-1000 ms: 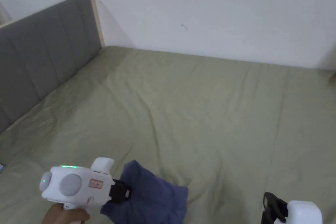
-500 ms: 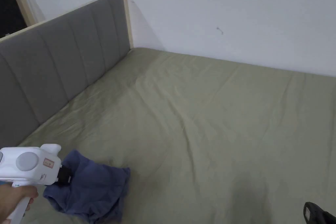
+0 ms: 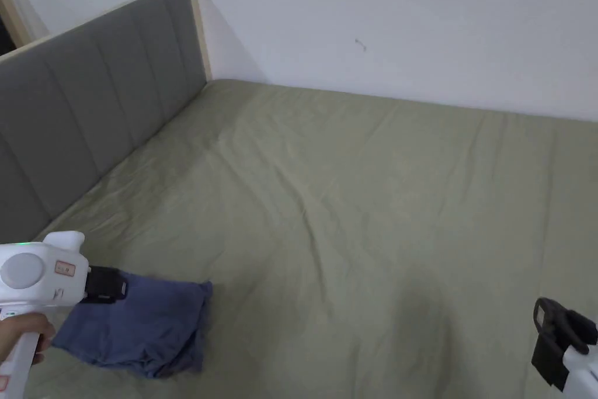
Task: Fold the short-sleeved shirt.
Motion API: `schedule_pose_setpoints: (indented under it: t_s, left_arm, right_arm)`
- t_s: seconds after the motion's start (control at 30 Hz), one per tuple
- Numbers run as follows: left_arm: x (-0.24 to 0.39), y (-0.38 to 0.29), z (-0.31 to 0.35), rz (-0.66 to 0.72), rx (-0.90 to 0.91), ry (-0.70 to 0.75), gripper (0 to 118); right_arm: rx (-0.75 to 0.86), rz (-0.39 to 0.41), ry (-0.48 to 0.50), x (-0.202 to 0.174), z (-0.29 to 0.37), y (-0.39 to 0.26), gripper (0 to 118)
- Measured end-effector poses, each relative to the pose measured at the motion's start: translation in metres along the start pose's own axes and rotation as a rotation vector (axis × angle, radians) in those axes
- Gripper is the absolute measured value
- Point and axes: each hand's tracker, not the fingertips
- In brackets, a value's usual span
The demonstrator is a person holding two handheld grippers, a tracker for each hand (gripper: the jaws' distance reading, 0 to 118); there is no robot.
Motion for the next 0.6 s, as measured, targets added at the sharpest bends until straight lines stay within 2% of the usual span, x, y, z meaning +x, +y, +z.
schedule_pose_setpoints:
  t_s: [0.4, 0.6]
  left_arm:
    - [0.114, 0.011, 0.175, -0.1, 0.469, -0.129, 75]
    - [0.191, -0.016, 0.239, -0.17, 0.77, -0.131, 74]
  right_arm:
    - [0.2, 0.045, -0.075, 0.032, 0.074, 0.082, 0]
    - [0.273, 0.081, -0.126, 0.043, 0.106, 0.108, 0]
